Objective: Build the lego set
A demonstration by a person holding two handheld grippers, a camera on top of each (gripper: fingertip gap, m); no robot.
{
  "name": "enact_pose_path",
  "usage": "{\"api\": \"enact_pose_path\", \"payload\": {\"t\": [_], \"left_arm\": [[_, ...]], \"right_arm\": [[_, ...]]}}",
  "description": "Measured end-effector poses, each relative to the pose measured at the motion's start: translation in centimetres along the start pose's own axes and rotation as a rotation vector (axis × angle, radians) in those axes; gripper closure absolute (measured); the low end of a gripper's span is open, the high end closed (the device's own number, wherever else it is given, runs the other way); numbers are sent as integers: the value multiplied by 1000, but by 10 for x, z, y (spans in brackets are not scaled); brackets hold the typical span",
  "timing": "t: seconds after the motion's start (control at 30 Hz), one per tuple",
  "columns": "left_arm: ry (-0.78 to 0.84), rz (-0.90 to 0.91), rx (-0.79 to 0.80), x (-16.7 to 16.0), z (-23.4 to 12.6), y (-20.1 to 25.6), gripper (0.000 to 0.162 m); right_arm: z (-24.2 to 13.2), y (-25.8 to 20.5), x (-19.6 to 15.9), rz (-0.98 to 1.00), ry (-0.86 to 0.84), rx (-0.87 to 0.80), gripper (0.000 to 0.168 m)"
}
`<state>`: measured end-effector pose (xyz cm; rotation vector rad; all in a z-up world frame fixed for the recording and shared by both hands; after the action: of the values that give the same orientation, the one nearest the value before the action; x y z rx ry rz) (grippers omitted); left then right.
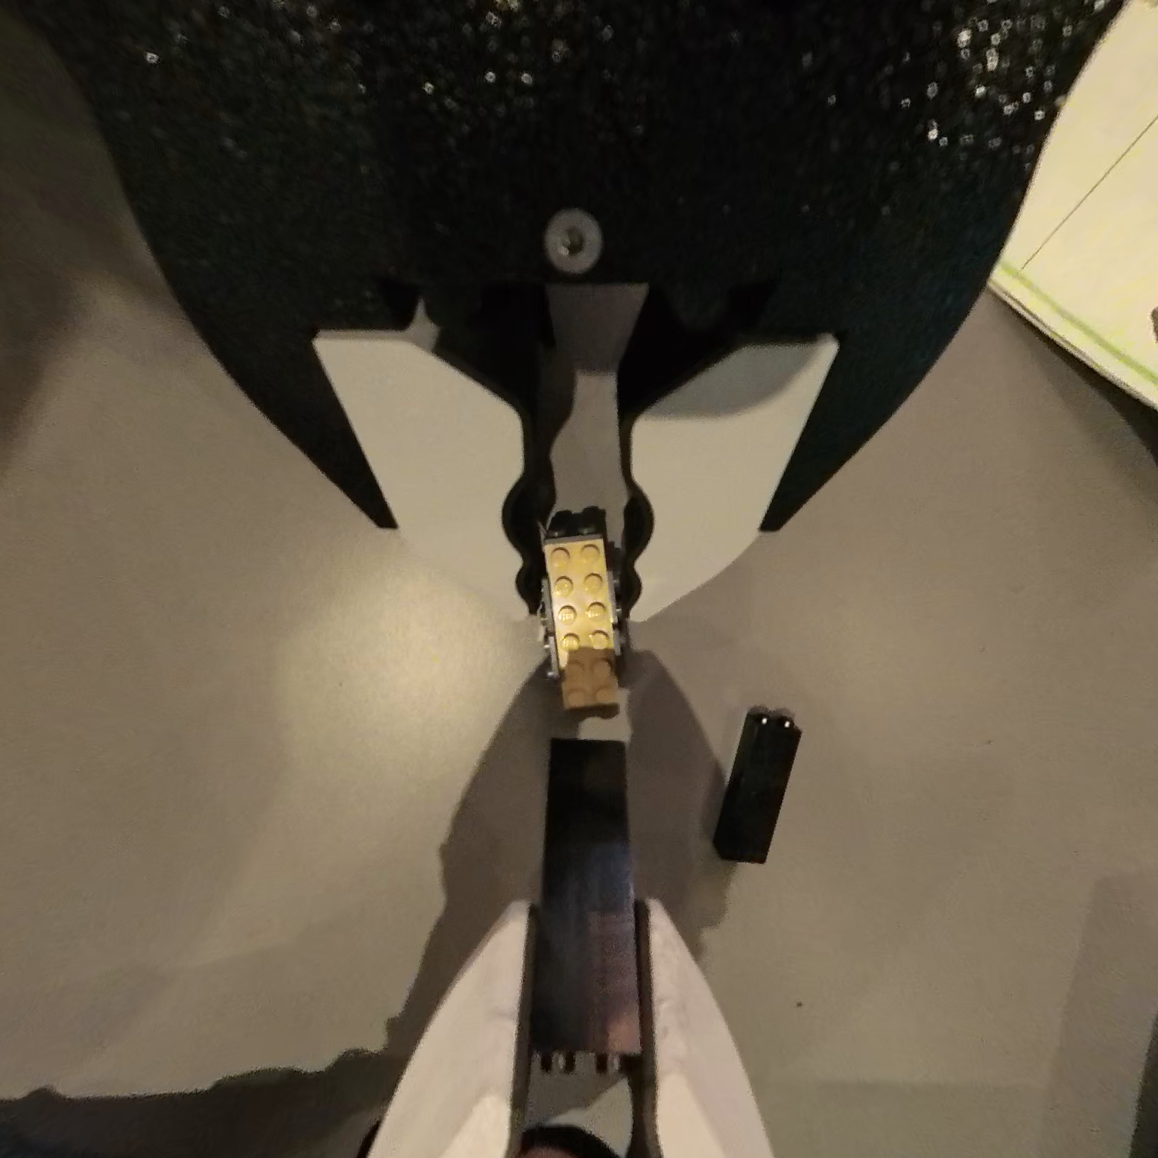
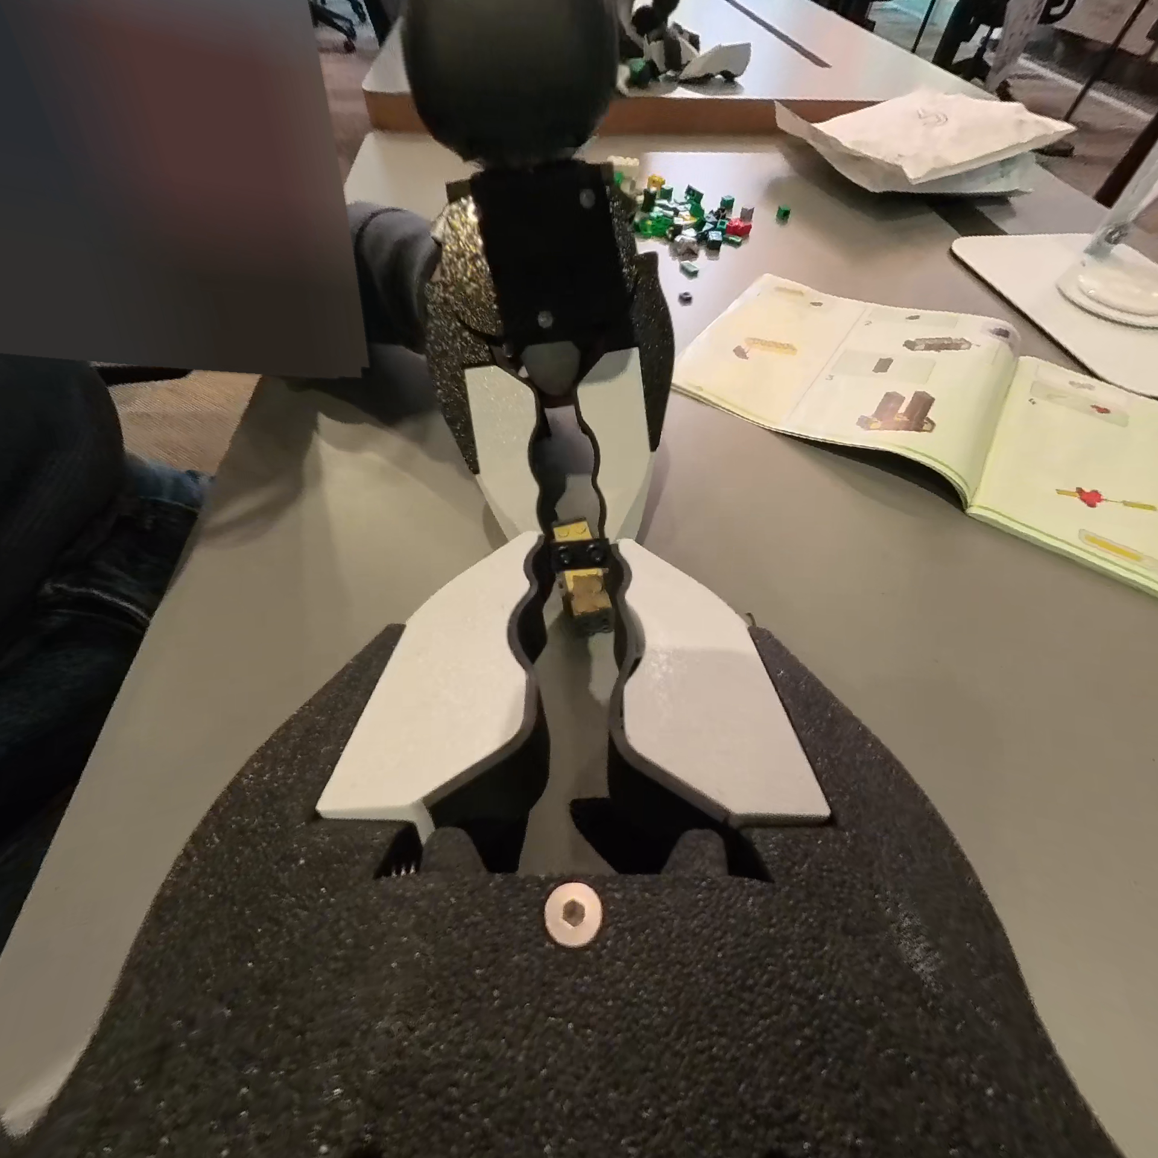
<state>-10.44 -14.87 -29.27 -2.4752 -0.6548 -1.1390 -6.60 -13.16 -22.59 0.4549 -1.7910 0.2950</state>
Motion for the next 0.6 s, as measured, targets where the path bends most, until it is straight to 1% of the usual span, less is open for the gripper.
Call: {"api": "enact_pose_path", "payload": {"t": [0.03, 0.13, 0.27, 0.43, 0.5, 0.6], "left_arm": [[-7, 1, 4, -1, -1, 0, 137], [-21, -19, -15, -4, -5, 2, 137], [-21, -76, -51, -8, -9, 2, 137], [-21, -71, -51, -11, -11, 0, 137], [-15, -69, -55, -11, -11, 0, 137], [-8, -95, -61, -11, -11, 0, 135]], "right_arm": [[1, 1, 0, -16, -12, -12, 152], [3, 5, 0, -57, -51, -64, 152], [3, 6, -1, -33, -41, -59, 151], [-1, 14, -28, -42, -250, -122, 151], [-2, 15, -37, -31, -336, -129, 151], [0, 12, -42, 2, -414, -110, 151]]}}
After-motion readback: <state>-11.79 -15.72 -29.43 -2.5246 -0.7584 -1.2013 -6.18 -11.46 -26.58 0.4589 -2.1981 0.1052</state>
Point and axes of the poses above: each gripper's, where its closed fingertips meet, z out along the fingers, x out of its top, y = z × x across the jaws, the point moved 1 cm from there along -z, back along the fingers, and after that the axes turned 8 degrees about y, right-handed, at the moved point
